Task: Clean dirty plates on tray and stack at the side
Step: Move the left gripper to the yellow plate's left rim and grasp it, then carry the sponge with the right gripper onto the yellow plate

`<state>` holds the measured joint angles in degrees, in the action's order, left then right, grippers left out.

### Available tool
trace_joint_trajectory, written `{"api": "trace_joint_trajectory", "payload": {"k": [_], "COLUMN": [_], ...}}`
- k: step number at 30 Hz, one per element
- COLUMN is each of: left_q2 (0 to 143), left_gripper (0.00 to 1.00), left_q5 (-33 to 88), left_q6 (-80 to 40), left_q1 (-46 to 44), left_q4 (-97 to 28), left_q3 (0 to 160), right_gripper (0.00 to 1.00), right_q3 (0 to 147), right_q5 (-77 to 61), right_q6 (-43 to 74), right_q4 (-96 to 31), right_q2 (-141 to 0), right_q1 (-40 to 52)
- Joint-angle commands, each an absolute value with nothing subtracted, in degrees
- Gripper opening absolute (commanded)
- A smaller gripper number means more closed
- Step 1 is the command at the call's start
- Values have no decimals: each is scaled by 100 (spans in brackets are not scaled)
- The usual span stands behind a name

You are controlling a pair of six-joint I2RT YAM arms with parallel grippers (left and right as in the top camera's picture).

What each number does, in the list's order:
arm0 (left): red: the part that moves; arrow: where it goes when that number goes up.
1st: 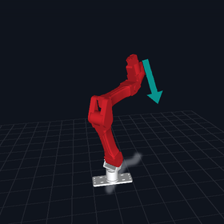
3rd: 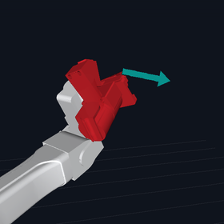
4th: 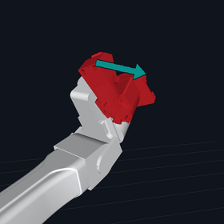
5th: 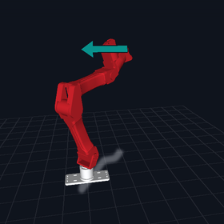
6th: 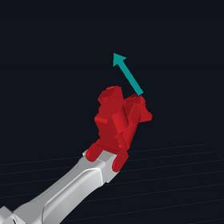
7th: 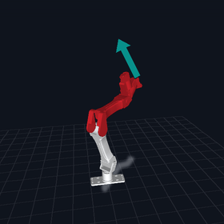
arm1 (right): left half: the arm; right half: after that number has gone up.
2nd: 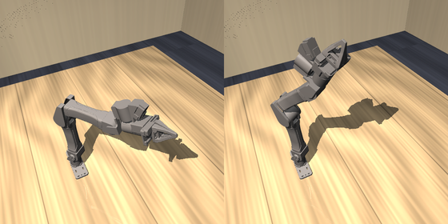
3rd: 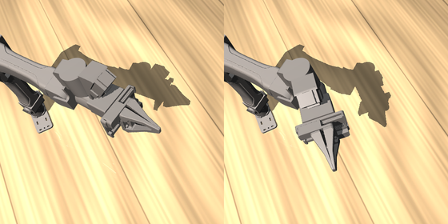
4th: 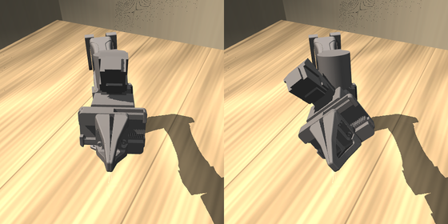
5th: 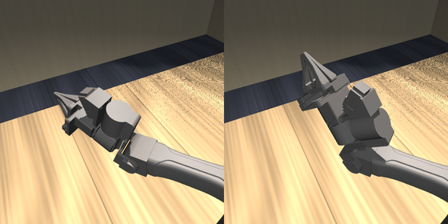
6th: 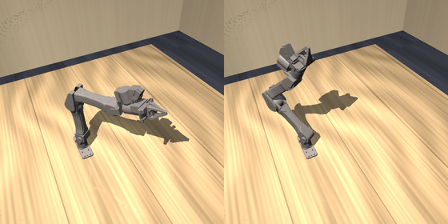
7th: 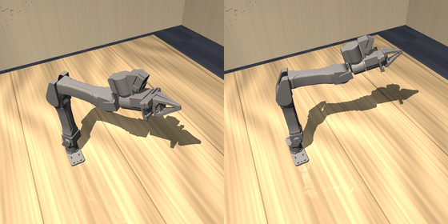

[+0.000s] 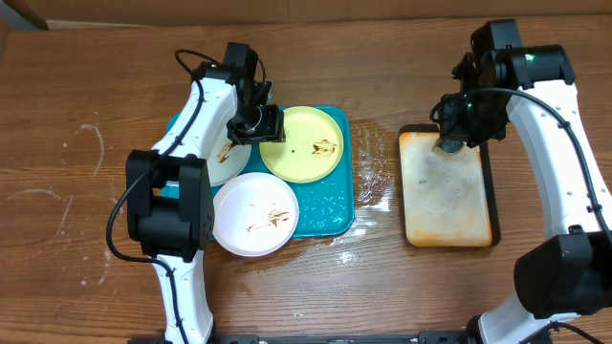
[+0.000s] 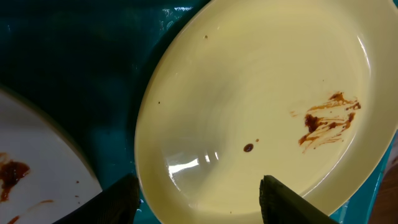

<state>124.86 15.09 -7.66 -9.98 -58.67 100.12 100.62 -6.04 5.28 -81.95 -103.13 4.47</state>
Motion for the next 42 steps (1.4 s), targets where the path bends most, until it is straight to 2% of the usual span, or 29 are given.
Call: {"api": "trace_joint_trajectory", "payload": {"k": [1,15,18,20,21,22,23,26,32,42], "left_q2": [12628,12921,13137,13231,13257,13273,13275,13273,13273,13273], "left_gripper": [63,61,49,37,30,14,4,4,4,4], "left_q5": [1645,1374,1514,1533,1581,1627,1643,1664,1667,1699], "left_q6": [-906,-1079,-1105,-1170,-1168,-1188,-1240,-1337,-1426,-1439], "left_q1": [-976,-978,-976,-976,-976,-976,-976,-980,-1072,-1332], "left_q4": [-5846,-5935,-5927,-5900,-5870,-5841,-5817,-5725,-5763,-6047], "left_q3": [10186,10186,10186,10186,10186,10186,10186,10232,10466,10759], "right_gripper": [4,4,4,4,4,4,4,4,4,4], "right_q3": [10204,10204,10204,10204,10204,10204,10204,10204,10195,9756], "right_q5": [-698,-764,-766,-766,-764,-766,-766,-812,-1900,-2460], "right_q6": [486,469,469,469,469,469,469,464,-49,261], "right_q4": [-8180,-8178,-8178,-8178,-8178,-8178,-8178,-8156,-7850,-6637], "right_q2": [-10099,-10099,-10099,-10099,-10099,-10099,-10099,-10099,-10106,-10632], "right_q1": [412,412,412,412,412,412,412,414,648,1852]}}
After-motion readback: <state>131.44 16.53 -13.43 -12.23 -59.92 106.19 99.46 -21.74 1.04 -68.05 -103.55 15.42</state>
